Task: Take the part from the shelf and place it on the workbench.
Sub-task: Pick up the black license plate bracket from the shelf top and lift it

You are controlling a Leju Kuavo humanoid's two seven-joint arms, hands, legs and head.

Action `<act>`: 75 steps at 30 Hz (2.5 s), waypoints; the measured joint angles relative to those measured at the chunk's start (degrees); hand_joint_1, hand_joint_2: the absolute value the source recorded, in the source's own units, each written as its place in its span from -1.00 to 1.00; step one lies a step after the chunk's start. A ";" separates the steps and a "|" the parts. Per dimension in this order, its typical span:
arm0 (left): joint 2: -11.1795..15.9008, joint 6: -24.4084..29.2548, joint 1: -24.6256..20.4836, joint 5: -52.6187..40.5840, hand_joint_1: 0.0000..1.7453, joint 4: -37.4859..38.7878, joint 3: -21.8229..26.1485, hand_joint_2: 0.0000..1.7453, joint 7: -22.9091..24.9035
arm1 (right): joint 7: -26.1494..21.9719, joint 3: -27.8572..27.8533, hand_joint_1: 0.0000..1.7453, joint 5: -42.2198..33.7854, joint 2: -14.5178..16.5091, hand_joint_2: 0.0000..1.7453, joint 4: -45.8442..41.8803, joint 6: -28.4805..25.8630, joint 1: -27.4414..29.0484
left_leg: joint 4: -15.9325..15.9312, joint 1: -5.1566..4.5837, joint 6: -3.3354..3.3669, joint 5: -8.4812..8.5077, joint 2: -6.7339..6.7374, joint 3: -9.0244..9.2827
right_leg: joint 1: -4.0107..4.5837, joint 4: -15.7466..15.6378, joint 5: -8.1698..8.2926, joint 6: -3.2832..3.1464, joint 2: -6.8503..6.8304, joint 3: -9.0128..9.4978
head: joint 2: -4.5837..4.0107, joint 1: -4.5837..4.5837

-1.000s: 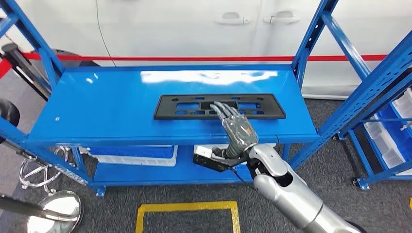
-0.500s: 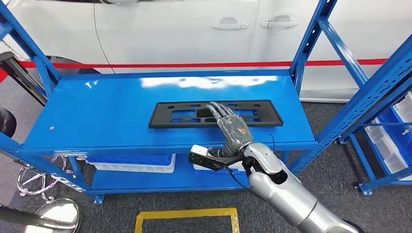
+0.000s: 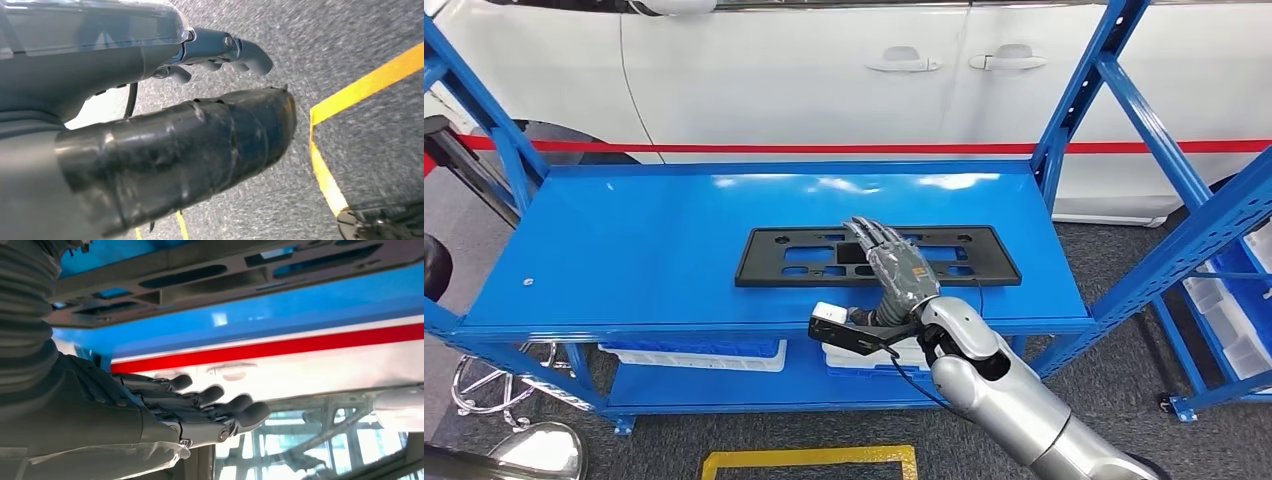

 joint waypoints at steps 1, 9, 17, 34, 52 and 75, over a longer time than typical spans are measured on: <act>-0.01 0.02 -0.11 0.00 -1.00 0.01 0.08 -1.00 -0.07 | -0.13 0.03 -1.00 -0.09 0.08 1.00 0.08 -0.01 -0.05 | -0.08 -0.04 -0.34 -0.11 0.05 0.06 | 0.20 -0.38 -0.54 -0.22 0.03 0.24 | 0.00 0.01; -0.09 0.09 -0.44 0.03 -1.00 0.01 0.35 -1.00 -0.46 | -0.24 0.17 -1.00 -0.14 0.30 1.00 0.08 0.04 -0.09 | 16.00 0.09 -2.23 -5.21 0.32 -9.41 | -0.17 -2.18 -2.54 -1.94 0.07 3.61 | 0.00 -0.06; -0.11 0.22 -0.56 0.63 -1.00 0.01 0.71 -1.00 -0.92 | 1.02 0.79 -1.00 -0.07 0.45 1.00 0.14 2.57 0.25 | 0.84 -0.51 -0.50 4.46 0.25 -5.38 | 0.29 -2.04 -5.45 -0.71 0.42 6.01 | 0.00 -0.03; -0.38 -0.19 0.60 2.38 -1.00 0.05 3.40 -1.00 -2.86 | -3.10 4.39 -1.00 -2.82 -7.36 1.00 1.70 8.98 3.54 | 0.41 -0.13 0.13 -0.02 0.13 -0.30 | -0.47 -0.62 -1.01 0.44 0.48 0.57 | 0.00 0.00; -0.81 -0.16 0.53 1.50 -1.00 0.05 3.44 -1.00 -4.55 | 0.58 5.25 -1.00 0.16 -8.19 1.00 0.59 3.79 4.56 | -0.51 -0.16 -0.75 -0.06 0.15 0.69 | -0.37 -0.61 -1.49 -0.18 0.45 1.34 | 0.00 0.00; -1.27 -0.34 0.10 -0.48 -1.00 0.05 3.74 -1.00 -4.11 | 3.44 0.05 -0.82 5.07 0.04 1.00 4.47 -4.41 4.94 | -0.50 -0.17 -0.81 -0.10 0.15 0.69 | -0.41 -0.66 -1.49 -0.18 0.43 1.34 | 0.00 0.00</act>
